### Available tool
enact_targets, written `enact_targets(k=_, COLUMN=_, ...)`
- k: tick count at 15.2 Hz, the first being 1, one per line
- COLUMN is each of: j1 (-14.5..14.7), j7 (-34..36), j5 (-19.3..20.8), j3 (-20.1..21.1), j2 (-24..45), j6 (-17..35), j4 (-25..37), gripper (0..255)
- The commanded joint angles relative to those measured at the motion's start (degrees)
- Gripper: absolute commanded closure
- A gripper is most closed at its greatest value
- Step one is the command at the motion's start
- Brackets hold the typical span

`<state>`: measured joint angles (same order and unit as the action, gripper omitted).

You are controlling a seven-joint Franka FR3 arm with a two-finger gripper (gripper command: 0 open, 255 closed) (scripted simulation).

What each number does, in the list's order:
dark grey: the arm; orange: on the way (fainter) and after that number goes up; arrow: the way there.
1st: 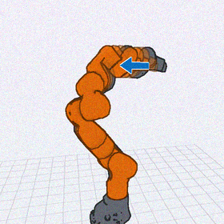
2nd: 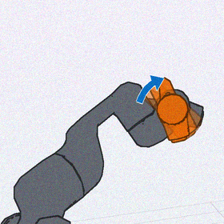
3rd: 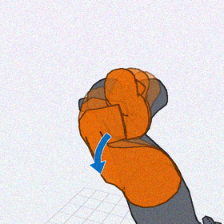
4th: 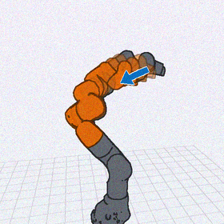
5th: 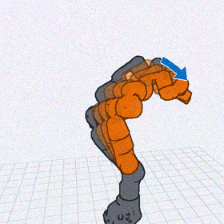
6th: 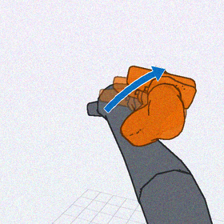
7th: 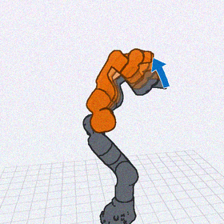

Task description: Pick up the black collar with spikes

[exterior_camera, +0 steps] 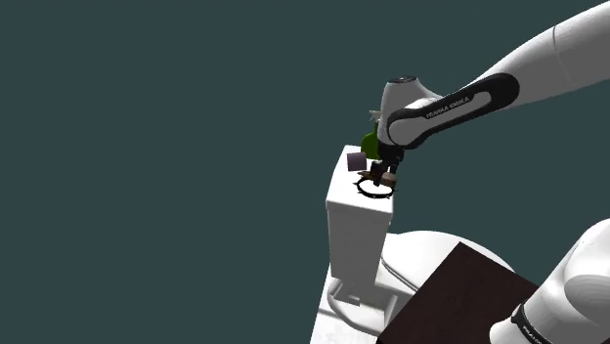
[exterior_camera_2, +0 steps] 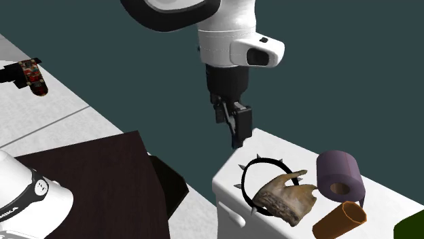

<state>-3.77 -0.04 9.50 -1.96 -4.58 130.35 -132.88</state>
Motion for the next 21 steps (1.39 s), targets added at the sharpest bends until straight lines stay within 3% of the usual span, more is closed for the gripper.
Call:
enact_targets(k=1, j1=-0.34, j7=-0.08, j5=1.28, j3=-0.25, j2=4.66, j6=2.05, j4=2.16, gripper=0)
enact_targets(k=6, j1=-0.93, j7=-0.01, j5=4.39, j3=-1.11, j2=15.67, j6=6.07, j4=8.08, gripper=0)
enact_targets(k=16, j1=-0.89, j7=1.38, j5=5.44, j3=-1.46, j2=20.05, j6=11.19, j4=7.26, gripper=0)
enact_targets(k=17, j1=-0.9, j7=1.37, j5=5.45, j3=-1.47, j2=20.14, j6=11.23, j4=7.31, gripper=255)
enact_targets(k=21, j1=-0.89, j7=1.37, j5=5.44, j3=-1.46, j2=20.06, j6=11.19, j4=7.27, gripper=255)
